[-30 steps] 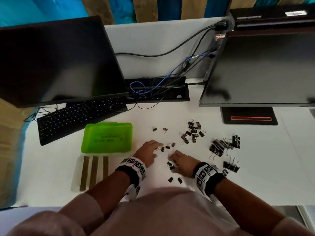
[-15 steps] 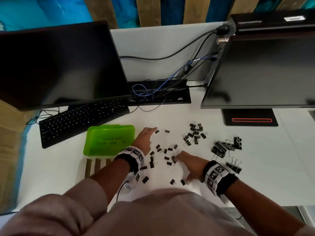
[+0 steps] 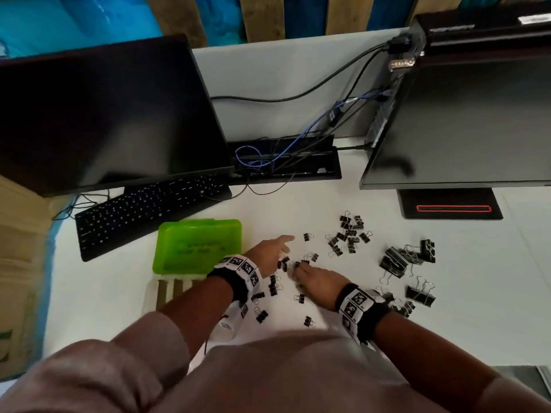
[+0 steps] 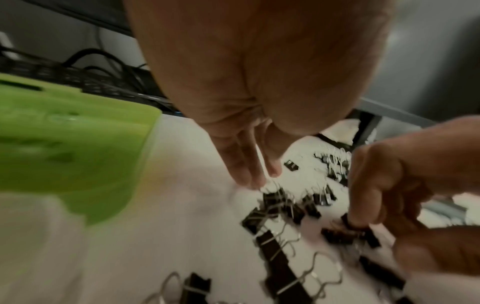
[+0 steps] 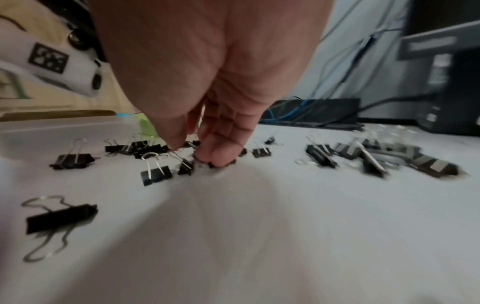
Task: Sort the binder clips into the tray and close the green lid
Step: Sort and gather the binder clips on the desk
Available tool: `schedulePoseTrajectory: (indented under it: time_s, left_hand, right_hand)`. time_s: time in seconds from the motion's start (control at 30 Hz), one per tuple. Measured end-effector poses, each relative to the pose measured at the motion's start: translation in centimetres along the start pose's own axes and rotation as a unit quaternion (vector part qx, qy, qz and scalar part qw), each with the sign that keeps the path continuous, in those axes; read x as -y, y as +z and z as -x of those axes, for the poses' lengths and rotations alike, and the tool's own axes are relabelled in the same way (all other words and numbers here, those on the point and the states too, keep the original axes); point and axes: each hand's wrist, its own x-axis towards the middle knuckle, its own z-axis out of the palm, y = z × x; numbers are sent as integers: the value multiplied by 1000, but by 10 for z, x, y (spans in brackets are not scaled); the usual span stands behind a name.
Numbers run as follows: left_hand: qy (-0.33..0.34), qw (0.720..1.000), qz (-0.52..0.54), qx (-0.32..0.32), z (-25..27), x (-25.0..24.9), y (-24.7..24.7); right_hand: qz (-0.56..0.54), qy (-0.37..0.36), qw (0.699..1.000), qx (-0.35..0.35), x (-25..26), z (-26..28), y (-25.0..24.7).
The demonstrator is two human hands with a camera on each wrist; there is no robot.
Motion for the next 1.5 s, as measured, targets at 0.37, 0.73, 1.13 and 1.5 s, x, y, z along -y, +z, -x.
schedulePoseTrajectory:
  time_s: [0.37,0.73,1.13,1.5]
  left_hand:
    - [-62,997,29,-24,45,29,-1]
    - [-38,987,-116,104,64,0,12]
    - [-43,996,-12,78,52,-8,21]
    - [87,995,47,-33,-18,-84,19]
  right_hand:
    - [85,-98,991,27,39,-37,0]
    - [-189,25,974,-125,-5,5,-55]
    - [-248,121,957,-86,-28,24,-45]
    - [-268,233,933,-58,-55,57,-72]
